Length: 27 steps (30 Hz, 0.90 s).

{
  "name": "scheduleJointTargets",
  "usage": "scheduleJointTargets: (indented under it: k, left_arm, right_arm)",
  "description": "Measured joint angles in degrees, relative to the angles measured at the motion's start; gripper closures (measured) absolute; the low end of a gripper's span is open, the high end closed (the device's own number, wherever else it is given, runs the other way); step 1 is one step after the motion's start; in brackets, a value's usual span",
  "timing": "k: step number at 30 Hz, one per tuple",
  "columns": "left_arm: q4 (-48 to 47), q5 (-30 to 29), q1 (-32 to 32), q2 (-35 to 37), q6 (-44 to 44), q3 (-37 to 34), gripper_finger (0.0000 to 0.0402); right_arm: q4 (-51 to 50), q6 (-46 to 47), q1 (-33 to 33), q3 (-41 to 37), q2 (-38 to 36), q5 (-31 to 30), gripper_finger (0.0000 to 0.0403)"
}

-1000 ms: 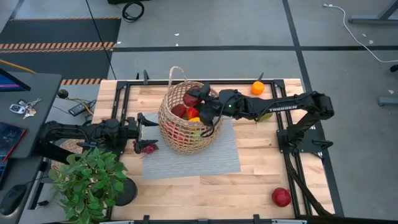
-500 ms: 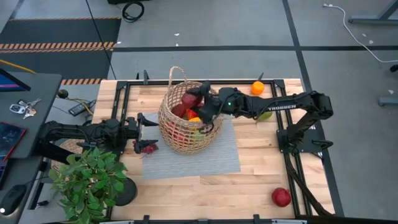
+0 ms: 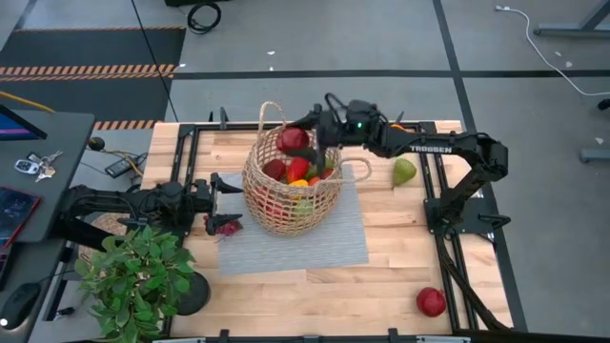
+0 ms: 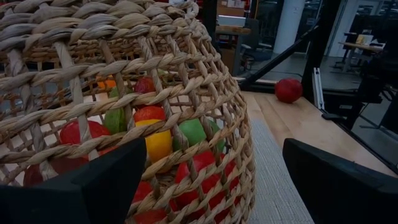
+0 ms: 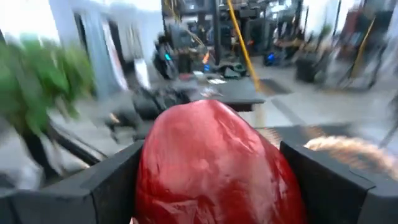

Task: Build produce basket
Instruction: Put the red apple into the brown basket

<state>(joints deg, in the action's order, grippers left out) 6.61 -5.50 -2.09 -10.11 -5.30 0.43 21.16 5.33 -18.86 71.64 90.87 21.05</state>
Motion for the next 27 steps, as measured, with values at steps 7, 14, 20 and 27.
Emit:
scheduleJointTargets:
  k: [7,14,20,27]
  left_arm:
    - [0.0,0.0,0.0,0.0,0.0,0.0,0.0015]
    - [0.0,0.0,0.0,0.0,0.0,0.0,0.0015]
    - [0.0,0.0,0.0,0.0,0.0,0.0,0.0015]
    - [0.0,0.0,0.0,0.0,0.0,0.0,0.0015]
  right_arm:
    - [2.8,23.2,-4.9,0.0,0.0,15.8,0.0041]
    - [3.7,25.3,-5.2,0.0,0.0,20.5,0.0041]
    - [-2.3,17.3,-3.5,0.0,0.0,9.5,0.0041]
    - [-20.9,5.8,-1.5,4.7,0.0,-5.9,0.0041]
